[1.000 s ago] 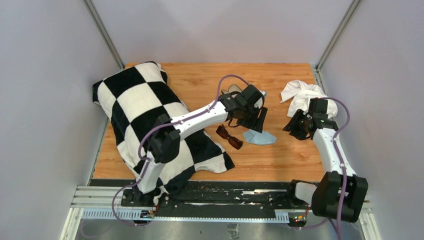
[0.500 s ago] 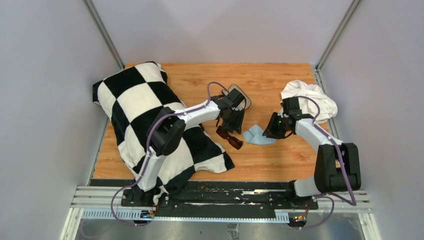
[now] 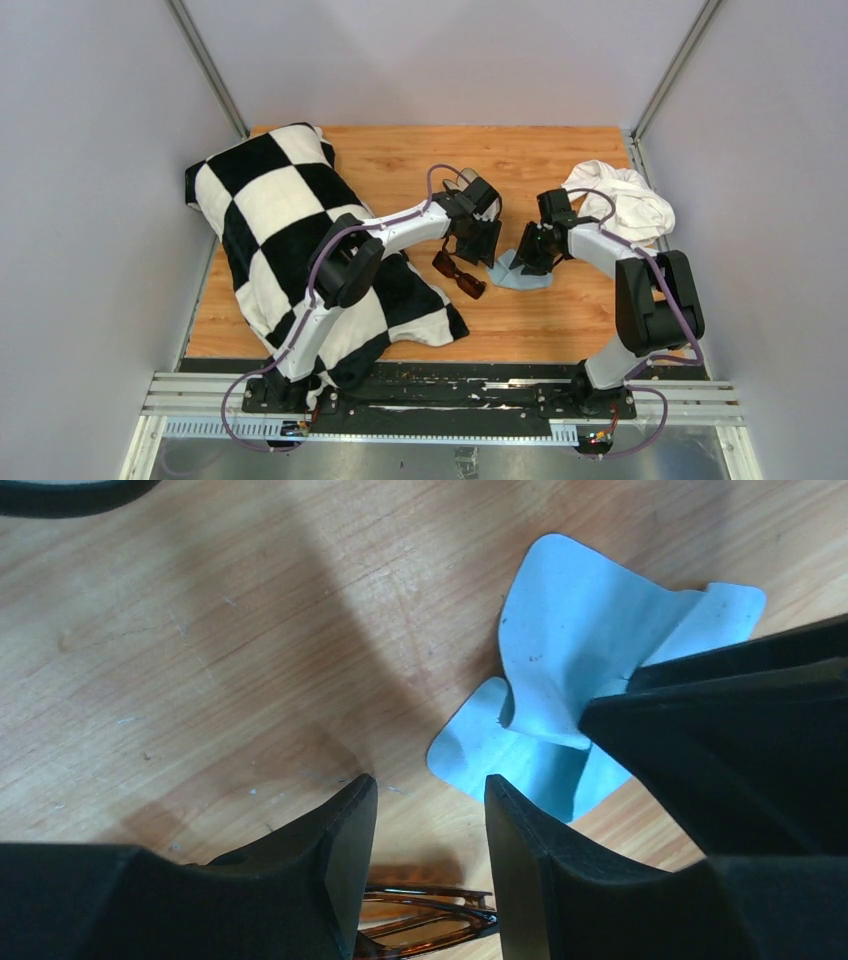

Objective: Organize the sunglasses
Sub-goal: Adjust the glasses cleaning cloth at the center of the board.

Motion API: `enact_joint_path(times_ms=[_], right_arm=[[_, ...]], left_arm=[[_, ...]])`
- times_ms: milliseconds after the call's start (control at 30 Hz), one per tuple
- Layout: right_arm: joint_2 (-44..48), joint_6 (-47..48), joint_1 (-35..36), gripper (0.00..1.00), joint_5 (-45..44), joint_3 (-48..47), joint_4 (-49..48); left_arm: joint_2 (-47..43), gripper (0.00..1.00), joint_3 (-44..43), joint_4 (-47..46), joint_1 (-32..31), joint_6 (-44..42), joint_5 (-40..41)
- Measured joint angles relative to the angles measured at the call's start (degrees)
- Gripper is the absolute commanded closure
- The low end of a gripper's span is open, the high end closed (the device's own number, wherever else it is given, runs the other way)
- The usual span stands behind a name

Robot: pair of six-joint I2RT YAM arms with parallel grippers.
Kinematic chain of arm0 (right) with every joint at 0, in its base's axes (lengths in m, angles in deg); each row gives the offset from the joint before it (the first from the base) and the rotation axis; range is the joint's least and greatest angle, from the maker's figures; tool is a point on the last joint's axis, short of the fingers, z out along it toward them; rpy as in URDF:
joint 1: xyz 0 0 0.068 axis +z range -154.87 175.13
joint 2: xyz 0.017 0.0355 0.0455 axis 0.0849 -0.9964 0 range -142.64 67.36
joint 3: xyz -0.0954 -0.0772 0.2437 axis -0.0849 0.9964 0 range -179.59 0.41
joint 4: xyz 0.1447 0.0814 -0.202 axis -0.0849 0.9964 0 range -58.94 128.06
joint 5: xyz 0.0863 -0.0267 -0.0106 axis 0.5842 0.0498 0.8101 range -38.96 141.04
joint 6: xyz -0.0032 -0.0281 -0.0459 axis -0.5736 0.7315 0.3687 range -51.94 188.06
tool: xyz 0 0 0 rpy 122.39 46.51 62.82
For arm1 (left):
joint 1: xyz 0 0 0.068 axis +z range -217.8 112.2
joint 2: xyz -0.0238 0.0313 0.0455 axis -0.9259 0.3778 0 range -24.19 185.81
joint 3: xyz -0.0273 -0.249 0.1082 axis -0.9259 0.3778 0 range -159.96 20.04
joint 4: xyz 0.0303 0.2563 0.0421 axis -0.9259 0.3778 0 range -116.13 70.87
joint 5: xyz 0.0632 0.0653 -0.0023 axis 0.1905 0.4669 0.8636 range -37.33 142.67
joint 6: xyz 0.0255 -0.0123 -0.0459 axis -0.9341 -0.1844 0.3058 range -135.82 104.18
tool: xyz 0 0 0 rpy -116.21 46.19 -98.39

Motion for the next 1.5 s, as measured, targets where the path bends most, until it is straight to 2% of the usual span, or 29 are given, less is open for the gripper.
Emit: enact_joint_path(times_ms=[100,167,233,400,467,567,667,700,900,1100,1300,1500], right_arm=[[-1.01,-0.61,1.05,0.49,-1.75,-1.25,0.42],[-2.14,-0.96,1.27,0.51,-2.56,-2.21,0.31],[-2.62,-1.20,1.27,0.60,-3.21,-2.49,0.24],[-2.78,-1.62,1.33,0.85,-4.79,-2.45,0.26],[-2.73,-1.73,1.33,0.92,-5.03,-2.38,0.17],[-2.03,-1.86,1.33,1.00,-5.46,-1.66,0.20],[-0.83,-1.88,1.33,1.00,-5.73,-0.98,0.20],[-0.17,-1.86,1.33,1.00,-5.77,-0.63,0.20],[4.98,-1.84,1.36,1.00,-5.92,2.49,0.26],[13.53,-0.96,1.38,0.89,-5.73,8.66,-0.17],[25.81,1.42,1.88,0.80,-5.51,17.00,-0.52],[30.49,1.92,2.01,0.79,-4.98,20.00,0.50]], left_arm=[[0.50,0.52,-0.02,-0.07,0.04,-0.07,-0.90],[0.59,0.53,-0.02,-0.11,0.02,-0.22,-1.55],[0.81,0.56,-0.13,-0.17,-0.07,-0.20,-2.40],[1.49,0.70,-0.20,-1.14,-0.28,0.20,-4.48],[1.68,0.73,-0.20,-1.46,-0.33,0.33,-4.87],[1.88,0.83,-0.20,-1.84,-0.33,0.42,-5.35],[2.19,0.99,-0.20,-1.88,-0.33,0.57,-5.62],[2.29,1.00,-0.20,-1.92,-0.33,0.72,-5.70],[2.38,1.00,-0.07,-2.45,-0.33,1.33,-6.14],[1.64,1.00,2.34,-5.31,-0.33,2.45,-7.91],[1.51,1.00,3.26,-6.54,-0.83,3.45,-9.86],[1.51,1.00,3.28,-6.54,-1.29,3.74,-10.16]])
